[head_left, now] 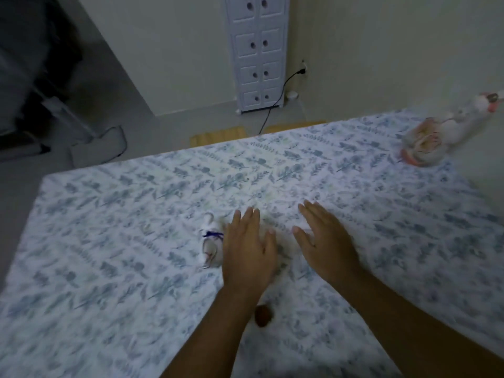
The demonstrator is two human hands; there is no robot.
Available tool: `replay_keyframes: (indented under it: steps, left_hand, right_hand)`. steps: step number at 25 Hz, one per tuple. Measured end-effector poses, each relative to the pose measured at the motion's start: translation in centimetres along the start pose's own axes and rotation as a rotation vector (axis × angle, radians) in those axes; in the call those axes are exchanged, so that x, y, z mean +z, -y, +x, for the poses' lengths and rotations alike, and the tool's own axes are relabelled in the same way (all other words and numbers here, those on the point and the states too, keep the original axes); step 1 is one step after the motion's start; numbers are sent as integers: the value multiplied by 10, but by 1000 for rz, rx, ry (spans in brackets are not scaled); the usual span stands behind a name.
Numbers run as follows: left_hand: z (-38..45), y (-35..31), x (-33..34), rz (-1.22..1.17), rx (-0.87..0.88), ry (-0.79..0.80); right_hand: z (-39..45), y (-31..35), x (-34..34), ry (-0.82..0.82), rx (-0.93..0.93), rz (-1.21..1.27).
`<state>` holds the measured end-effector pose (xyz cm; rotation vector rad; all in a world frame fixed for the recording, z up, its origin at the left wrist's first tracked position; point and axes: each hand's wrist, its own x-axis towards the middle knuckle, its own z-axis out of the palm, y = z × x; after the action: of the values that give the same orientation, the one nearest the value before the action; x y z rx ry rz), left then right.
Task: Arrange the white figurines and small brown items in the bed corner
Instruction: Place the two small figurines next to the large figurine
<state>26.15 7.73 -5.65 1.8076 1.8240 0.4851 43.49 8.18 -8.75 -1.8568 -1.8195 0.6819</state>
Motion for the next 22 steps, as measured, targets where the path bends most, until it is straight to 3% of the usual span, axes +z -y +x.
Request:
replay_keyframes:
  steps: [6,10,15,18,22]
  left_hand:
    - [-17,77,-29,-50,-99,-93]
    - [-7,93,-22,-189,-231,-31]
    - [3,94,-19,-246,-179,-195]
    - [9,76,-15,-316,-135,-103]
    - [33,-1,26,-332,67,78]
  right_hand:
    - [-16,49,73,227,-18,64]
    - [-3,49,95,309,18,125]
    - [4,44,94,222,115,236]
    - [-3,24,68,194,159,284]
    - [-15,-44,4,29,260,290]
